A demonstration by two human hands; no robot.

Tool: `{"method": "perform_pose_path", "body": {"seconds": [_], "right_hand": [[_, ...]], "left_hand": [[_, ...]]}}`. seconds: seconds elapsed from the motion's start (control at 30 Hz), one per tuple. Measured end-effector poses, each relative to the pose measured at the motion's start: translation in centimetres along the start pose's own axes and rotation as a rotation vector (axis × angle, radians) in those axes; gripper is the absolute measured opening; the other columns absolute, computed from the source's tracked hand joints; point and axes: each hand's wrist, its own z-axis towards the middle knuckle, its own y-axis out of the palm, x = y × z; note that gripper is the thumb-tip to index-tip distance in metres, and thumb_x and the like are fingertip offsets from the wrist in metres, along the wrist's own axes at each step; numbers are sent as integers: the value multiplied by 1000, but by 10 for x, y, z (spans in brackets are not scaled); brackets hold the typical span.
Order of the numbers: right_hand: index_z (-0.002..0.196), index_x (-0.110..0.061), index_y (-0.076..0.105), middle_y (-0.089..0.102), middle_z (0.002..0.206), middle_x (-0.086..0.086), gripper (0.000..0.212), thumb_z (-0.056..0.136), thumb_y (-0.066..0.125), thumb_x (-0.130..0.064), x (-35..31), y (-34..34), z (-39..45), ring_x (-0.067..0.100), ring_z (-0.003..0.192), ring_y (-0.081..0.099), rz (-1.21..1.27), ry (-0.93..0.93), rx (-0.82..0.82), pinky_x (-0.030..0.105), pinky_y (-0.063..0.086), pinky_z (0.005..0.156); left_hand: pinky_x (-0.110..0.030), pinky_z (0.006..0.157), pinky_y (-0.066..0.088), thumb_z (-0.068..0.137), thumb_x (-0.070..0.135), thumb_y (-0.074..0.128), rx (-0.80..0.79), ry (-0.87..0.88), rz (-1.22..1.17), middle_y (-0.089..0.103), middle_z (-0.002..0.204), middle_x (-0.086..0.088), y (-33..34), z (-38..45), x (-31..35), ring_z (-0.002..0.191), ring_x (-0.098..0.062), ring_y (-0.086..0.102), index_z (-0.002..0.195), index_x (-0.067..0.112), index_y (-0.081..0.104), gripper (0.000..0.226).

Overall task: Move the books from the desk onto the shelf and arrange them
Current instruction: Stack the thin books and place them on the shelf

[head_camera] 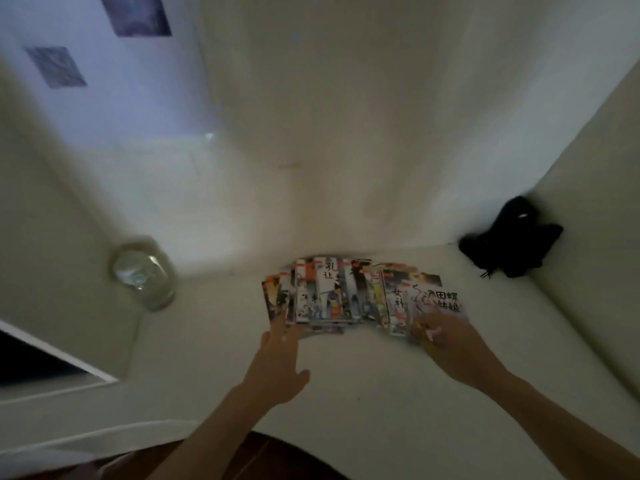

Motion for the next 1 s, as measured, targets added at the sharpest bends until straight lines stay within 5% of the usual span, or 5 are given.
{"method": "perform_pose_path", "body": {"seconds": [0.1,0.4,0.5,0.8,1.0], "right_hand": [[128,-17,57,59,117,0,38,91,66,-22,60,15,-12,12,90,56,9,209,-59,16,39,74],[150,-2,28,42,149,19,92,84,64,-54,146,24,79,35,132,46,147,643,58,43,37,109],[145,6,30,49,141,21,104,75,71,-59,152,37,106,35,127,50,225,714,72,42,41,103],[118,-9,53,53,118,18,103,43,80,-75,128,81,148,36,110,53,141,765,163,46,50,92],[124,-11,43,64,112,9,128,20,84,-74,118,88,170,30,101,63,292,702,146,47,56,85]], "left_hand": [[-39,113,32,94,41,57,-61,-60,-125,-9,161,-7,46,22,17,148,-33,4,153,24,10,78],[-34,117,23,93,33,61,241,58,-293,24,155,-2,89,112,56,146,-23,18,144,20,37,58],[-42,114,30,89,32,65,281,126,-278,38,145,-9,84,156,68,138,-31,29,136,17,47,52],[-47,119,7,92,59,47,113,-199,-121,-12,160,-21,73,193,69,148,-39,-6,151,14,13,82],[-50,113,22,75,51,75,301,-323,-348,18,153,-24,73,204,83,140,-41,19,146,15,30,92]]}}
